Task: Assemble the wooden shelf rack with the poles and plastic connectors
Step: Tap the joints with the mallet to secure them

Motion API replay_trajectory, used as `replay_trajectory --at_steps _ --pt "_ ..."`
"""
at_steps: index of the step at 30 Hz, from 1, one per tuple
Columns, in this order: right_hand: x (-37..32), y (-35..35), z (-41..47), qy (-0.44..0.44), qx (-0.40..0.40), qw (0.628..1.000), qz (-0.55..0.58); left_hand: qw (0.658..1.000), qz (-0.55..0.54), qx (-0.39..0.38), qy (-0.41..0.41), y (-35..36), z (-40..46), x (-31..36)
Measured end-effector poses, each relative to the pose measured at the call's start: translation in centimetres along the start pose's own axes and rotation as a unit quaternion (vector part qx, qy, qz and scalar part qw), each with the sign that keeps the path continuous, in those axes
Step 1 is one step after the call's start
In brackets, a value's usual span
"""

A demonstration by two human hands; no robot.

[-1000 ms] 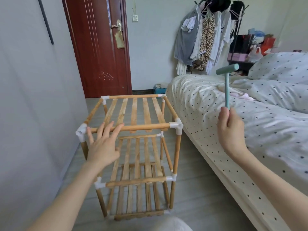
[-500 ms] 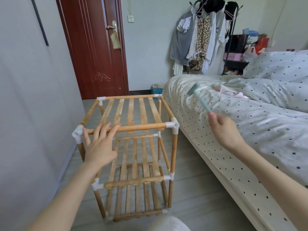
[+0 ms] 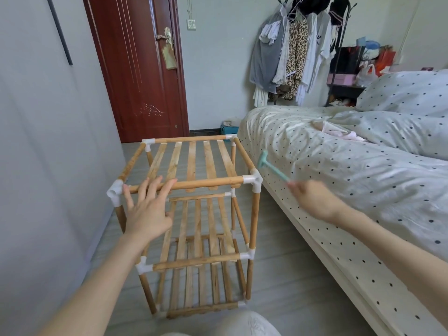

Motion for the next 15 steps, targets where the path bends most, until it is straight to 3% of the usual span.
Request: replay_trajectory --at_steps 3,4,7,9,11,12,13,15 --pt "-1.8 -5.8 -0.5 -0.074 0.255 0.962 0.069 1.0 0.004 0.002 -0.002 0.1 -0.1 0.0" --pt "-2.0 -5.8 -0.9 -0.081 0.269 0.958 0.062 1.0 0.004 0.003 -0.002 0.1 -0.1 0.1" --pt "0.1 0.2 -0.8 -0.001 0.047 0.999 -0.006 1.0 0.007 0.005 0.002 0.0 -0.1 0.0" --pt "1.2 -0.1 0.0 0.012 0.029 0.999 -0.006 1.0 0.017 0.004 0.004 0.1 -0.1 -0.1" --pt "0.0 -3.6 -0.4 -0.033 0.189 0.98 0.045 1.0 0.02 0.005 0.004 0.2 -0.1 -0.1" --pt "-0.1 -3.9 -0.8 -0.039 0.221 0.974 0.041 1.0 0.02 0.004 0.003 0.2 -0.1 0.0" --pt "-0.4 -3.0 -0.8 -0.022 0.189 0.981 0.03 1.0 0.023 0.003 0.002 0.1 -0.1 0.1" --pt "0.5 2.0 -1.4 0.015 0.033 0.999 -0.027 1.0 0.03 0.0 -0.001 0.1 -0.1 0.1"
Point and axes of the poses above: each hand's wrist, its own z-axis towards the middle knuckle, its own y-axis out of the palm, x = y × z, the point moved 9 cm from there along z, towards the middle knuckle, and after that the axes turned 8 degrees about -y, right-handed, at the moved point
